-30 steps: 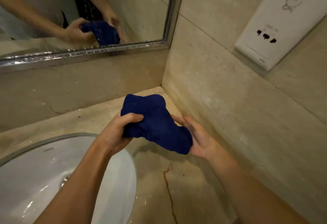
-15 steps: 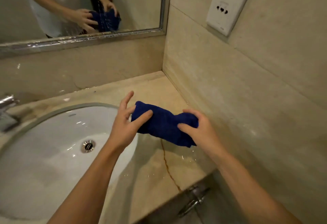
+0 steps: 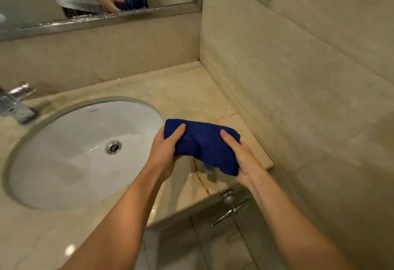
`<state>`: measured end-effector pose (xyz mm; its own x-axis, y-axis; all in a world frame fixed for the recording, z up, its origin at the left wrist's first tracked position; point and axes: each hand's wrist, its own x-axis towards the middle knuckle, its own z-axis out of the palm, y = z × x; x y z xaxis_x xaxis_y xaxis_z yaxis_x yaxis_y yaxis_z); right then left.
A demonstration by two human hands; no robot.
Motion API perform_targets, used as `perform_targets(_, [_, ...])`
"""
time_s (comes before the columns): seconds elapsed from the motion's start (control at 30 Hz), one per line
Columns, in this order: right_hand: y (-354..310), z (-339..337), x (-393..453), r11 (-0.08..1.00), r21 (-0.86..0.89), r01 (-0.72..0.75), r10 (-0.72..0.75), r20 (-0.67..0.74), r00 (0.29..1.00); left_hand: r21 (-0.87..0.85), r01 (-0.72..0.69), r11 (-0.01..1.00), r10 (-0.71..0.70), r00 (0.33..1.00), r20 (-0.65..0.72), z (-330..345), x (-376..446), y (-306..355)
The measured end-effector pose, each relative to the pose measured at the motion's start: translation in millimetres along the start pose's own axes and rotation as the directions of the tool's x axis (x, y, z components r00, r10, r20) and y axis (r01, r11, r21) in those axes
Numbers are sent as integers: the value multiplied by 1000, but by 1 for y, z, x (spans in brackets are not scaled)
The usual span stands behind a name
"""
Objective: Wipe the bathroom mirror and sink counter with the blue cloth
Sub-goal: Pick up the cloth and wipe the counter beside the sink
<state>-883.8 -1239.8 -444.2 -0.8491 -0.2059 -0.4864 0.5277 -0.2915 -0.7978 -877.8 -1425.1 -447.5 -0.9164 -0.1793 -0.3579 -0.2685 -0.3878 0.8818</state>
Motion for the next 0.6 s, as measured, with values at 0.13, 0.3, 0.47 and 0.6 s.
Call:
perform_targets(0.13, [17,-4,18,970,-234,62,-50,59,997,-7,52,999,-52,998,24,1,9,-10])
perform_targets(0.3, [54,-16,45,735,-662,146,-392,-238,889,237,64,969,-62,998,-15,4,26,-29])
perform_targets(0.47, [73,-12,50,569,-815,109,-637,-354,685,422,-7,906,-6,1000,30,16,40,-29])
perform_targets(0.6, [74,-13,51,564,-821,83,-648,-379,660,531,-46,846,-8,995,98,16,42,-33])
